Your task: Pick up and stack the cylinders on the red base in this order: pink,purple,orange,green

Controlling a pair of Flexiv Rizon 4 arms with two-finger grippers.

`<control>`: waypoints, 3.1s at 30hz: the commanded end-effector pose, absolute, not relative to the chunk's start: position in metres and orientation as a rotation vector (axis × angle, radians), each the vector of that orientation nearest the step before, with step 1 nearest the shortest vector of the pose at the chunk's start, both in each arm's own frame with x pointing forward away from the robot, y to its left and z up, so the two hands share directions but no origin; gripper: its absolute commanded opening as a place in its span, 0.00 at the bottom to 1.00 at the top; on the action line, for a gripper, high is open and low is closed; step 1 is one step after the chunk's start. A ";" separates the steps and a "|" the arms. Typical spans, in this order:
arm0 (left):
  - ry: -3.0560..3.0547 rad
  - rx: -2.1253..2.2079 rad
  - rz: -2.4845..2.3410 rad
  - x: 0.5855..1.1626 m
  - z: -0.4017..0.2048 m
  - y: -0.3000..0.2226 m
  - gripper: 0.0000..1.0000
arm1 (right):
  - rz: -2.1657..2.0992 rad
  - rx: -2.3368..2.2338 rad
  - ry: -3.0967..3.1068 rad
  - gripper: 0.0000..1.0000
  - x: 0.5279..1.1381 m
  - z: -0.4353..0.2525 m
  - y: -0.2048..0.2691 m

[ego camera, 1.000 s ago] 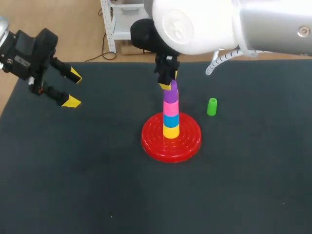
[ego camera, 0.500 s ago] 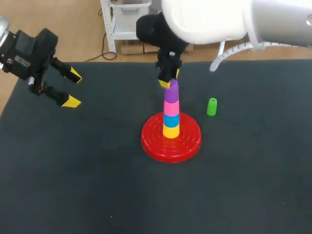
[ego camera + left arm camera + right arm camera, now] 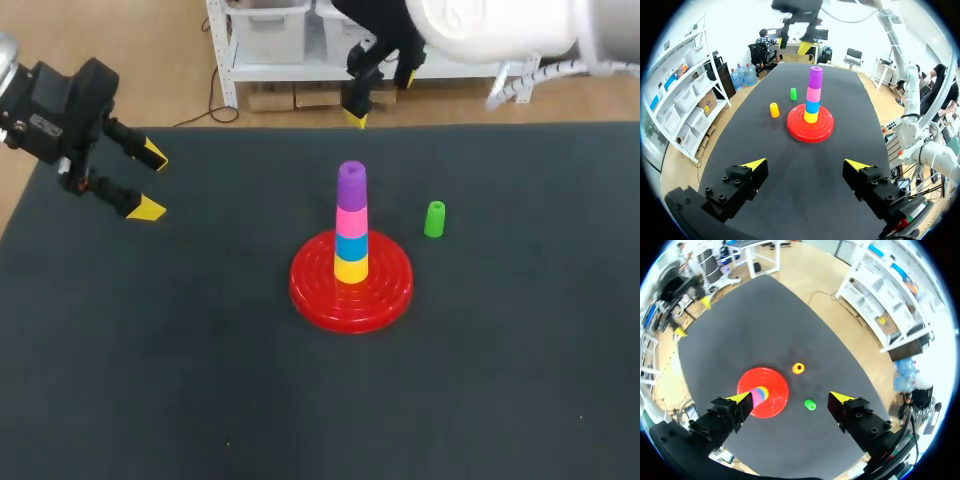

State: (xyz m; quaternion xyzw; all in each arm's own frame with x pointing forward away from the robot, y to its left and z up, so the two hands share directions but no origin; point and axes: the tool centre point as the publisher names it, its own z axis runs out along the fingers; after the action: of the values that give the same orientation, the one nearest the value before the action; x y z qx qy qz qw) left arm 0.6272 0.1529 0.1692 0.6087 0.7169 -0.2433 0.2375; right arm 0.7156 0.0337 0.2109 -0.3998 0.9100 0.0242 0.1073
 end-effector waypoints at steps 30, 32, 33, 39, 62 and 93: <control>1.961 1.667 -0.666 0.627 0.169 0.154 1.00 | -0.020 -1.034 2.997 1.00 0.745 0.052 0.045; 1.961 1.667 -0.666 0.627 0.169 0.154 1.00 | -0.014 -1.024 2.998 1.00 0.747 0.048 0.049; 1.961 1.667 -0.666 0.627 0.169 0.154 1.00 | -0.012 -1.024 2.998 1.00 0.748 0.047 0.050; 1.961 1.667 -0.666 0.627 0.169 0.154 1.00 | -0.002 -1.017 2.999 1.00 0.751 0.041 0.057; 1.961 1.667 -0.666 0.627 0.169 0.154 1.00 | 0.027 -0.954 2.976 0.56 0.761 0.029 0.056; 1.961 1.667 -0.666 0.627 0.169 0.154 1.00 | 0.038 -0.951 2.985 0.20 0.773 0.020 0.061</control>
State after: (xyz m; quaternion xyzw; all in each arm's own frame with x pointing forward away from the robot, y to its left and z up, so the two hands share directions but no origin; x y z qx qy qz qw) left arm 0.6272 0.1529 0.1692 0.6087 0.7169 -0.2432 0.2375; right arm 0.7726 0.0602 0.0204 -0.3034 0.9528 0.0119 0.0052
